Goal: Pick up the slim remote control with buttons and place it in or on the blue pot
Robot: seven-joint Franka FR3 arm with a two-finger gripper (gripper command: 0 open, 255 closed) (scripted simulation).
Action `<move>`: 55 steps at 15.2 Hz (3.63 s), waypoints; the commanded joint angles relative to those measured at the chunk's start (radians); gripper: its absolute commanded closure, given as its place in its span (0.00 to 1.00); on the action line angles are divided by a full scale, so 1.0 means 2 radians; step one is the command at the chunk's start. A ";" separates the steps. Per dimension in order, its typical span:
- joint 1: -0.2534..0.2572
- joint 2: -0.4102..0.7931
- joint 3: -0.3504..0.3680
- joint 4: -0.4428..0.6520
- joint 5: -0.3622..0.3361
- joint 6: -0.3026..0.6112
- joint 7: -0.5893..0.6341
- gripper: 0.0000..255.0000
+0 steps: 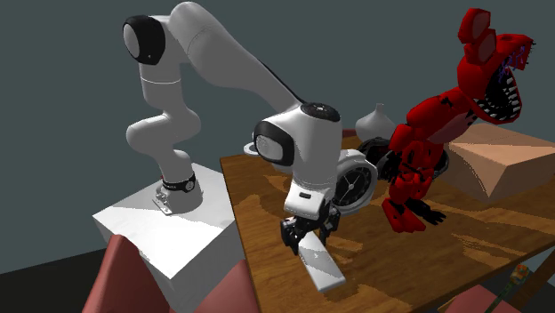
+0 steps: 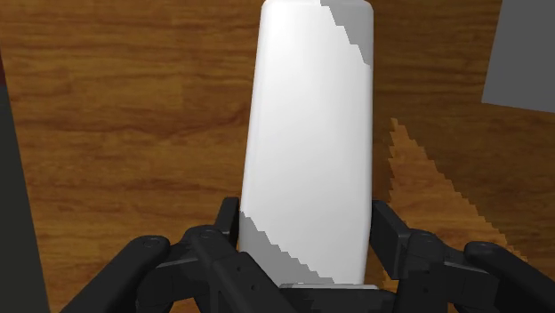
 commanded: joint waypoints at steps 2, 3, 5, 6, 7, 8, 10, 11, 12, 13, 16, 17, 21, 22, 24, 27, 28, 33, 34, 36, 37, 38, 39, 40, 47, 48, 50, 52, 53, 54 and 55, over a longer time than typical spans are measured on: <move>0.000 -0.010 0.000 0.007 0.000 -0.017 0.001 1.00; 0.000 -0.013 0.000 0.010 0.000 -0.023 0.001 1.00; 0.000 -0.019 0.000 0.015 -0.001 -0.035 0.001 1.00; 0.000 -0.023 0.000 0.018 -0.001 -0.041 0.001 1.00; 0.000 -0.026 0.000 0.021 -0.001 -0.047 0.001 1.00; 0.001 -0.029 0.000 0.024 -0.001 -0.053 0.001 1.00; 0.001 -0.034 0.000 0.031 -0.001 -0.065 0.001 1.00; 0.001 -0.037 0.000 0.034 -0.001 -0.071 0.001 1.00; 0.001 -0.039 0.000 0.038 -0.001 -0.077 0.001 1.00; 0.001 -0.042 0.000 0.042 -0.001 -0.083 0.001 1.00; 0.001 -0.049 0.000 0.053 -0.001 -0.102 0.002 1.00; 0.001 -0.051 0.000 0.057 -0.001 -0.108 0.002 1.00; 0.001 -0.058 0.000 0.075 -0.001 -0.133 0.002 1.00; 0.001 -0.060 0.000 0.080 -0.002 -0.140 0.002 1.00; 0.001 -0.063 0.000 0.090 -0.002 -0.152 0.002 1.00; 0.001 -0.067 0.000 0.105 -0.002 -0.172 0.002 1.00; 0.001 -0.068 0.000 0.111 -0.002 -0.178 0.002 1.00; 0.001 -0.071 0.000 0.140 -0.002 -0.211 0.002 1.00; 0.001 -0.071 0.000 0.146 -0.002 -0.217 0.002 1.00; 0.001 -0.072 0.000 0.159 -0.002 -0.231 0.002 1.00; 0.001 -0.072 0.000 0.165 -0.002 -0.237 0.002 1.00; 0.006 -0.085 0.004 0.148 -0.002 -0.233 0.011 1.00; 0.011 -0.098 0.008 0.132 -0.003 -0.230 0.020 1.00; 0.016 -0.111 0.012 0.116 -0.003 -0.227 0.030 1.00; 0.049 -0.187 0.048 0.027 0.001 -0.214 0.097 1.00; 0.054 -0.197 0.053 0.017 0.003 -0.213 0.107 1.00; 0.063 -0.214 0.065 -0.002 0.006 -0.212 0.127 1.00; 0.073 -0.230 0.078 -0.018 0.011 -0.211 0.148 1.00; 0.078 -0.238 0.084 -0.025 0.013 -0.211 0.158 1.00; 0.083 -0.245 0.091 -0.032 0.016 -0.211 0.169 1.00; 0.088 -0.251 0.098 -0.038 0.018 -0.211 0.179 1.00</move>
